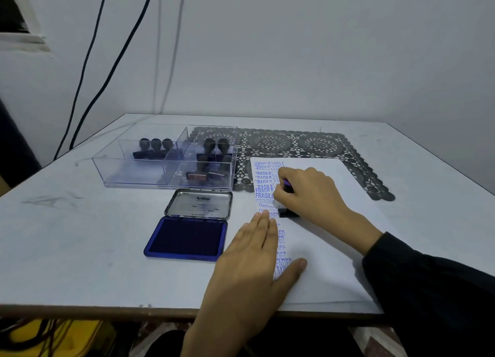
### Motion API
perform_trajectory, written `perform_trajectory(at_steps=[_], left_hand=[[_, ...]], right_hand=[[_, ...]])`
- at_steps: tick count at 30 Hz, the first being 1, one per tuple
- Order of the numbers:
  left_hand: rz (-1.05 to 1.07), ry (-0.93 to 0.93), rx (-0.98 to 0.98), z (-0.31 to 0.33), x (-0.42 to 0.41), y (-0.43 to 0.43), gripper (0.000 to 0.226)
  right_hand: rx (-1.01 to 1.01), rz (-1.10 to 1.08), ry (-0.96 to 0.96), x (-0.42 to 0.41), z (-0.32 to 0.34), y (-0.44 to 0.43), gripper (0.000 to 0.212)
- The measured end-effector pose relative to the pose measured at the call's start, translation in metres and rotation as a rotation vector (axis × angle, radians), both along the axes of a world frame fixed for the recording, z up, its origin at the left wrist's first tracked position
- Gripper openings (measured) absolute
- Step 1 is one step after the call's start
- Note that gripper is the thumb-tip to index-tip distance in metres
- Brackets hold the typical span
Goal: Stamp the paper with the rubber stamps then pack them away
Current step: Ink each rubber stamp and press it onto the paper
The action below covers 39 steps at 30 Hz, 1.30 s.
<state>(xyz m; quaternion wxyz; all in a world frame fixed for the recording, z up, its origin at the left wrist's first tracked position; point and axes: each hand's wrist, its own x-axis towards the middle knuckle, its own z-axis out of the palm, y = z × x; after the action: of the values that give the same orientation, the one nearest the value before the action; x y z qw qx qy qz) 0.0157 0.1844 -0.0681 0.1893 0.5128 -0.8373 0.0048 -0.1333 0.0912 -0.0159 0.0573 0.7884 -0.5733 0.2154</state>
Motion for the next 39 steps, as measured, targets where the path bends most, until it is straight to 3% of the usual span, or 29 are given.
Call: perform_trajectory(at_steps=[2, 5, 9, 11, 19, 25, 35, 39], left_hand=[[0.005, 0.033, 0.030, 0.006, 0.002, 0.002, 0.074], [-0.038, 0.232, 0.006, 0.013, 0.011, 0.007, 0.077], [0.069, 0.404, 0.015, 0.027, 0.045, 0.010, 0.090], [0.154, 0.432, 0.042, 0.027, 0.070, 0.009, 0.096], [0.354, 0.404, 0.266, 0.025, 0.136, 0.010, 0.123], [0.388, 0.239, 0.247, 0.022, 0.131, 0.010, 0.121], [0.355, 0.192, 0.232, 0.023, 0.132, 0.010, 0.113], [0.352, 0.189, 0.234, 0.024, 0.132, 0.010, 0.113]], right_hand=[[0.065, 0.015, -0.022, -0.001, 0.003, -0.002, 0.023], [0.155, 0.029, -0.165, -0.002, 0.018, -0.009, 0.023], [0.064, 0.108, -0.501, 0.008, 0.047, -0.012, 0.023], [0.050, 0.147, -0.544, 0.020, 0.057, -0.008, 0.027], [0.131, 0.287, -0.467, 0.082, 0.048, 0.003, 0.023], [0.143, 0.317, -0.241, 0.127, 0.016, 0.011, 0.021], [-0.243, 0.313, -0.067, 0.146, -0.006, 0.026, 0.017], [-0.300, 0.278, -0.069, 0.142, -0.013, 0.031, 0.013]])
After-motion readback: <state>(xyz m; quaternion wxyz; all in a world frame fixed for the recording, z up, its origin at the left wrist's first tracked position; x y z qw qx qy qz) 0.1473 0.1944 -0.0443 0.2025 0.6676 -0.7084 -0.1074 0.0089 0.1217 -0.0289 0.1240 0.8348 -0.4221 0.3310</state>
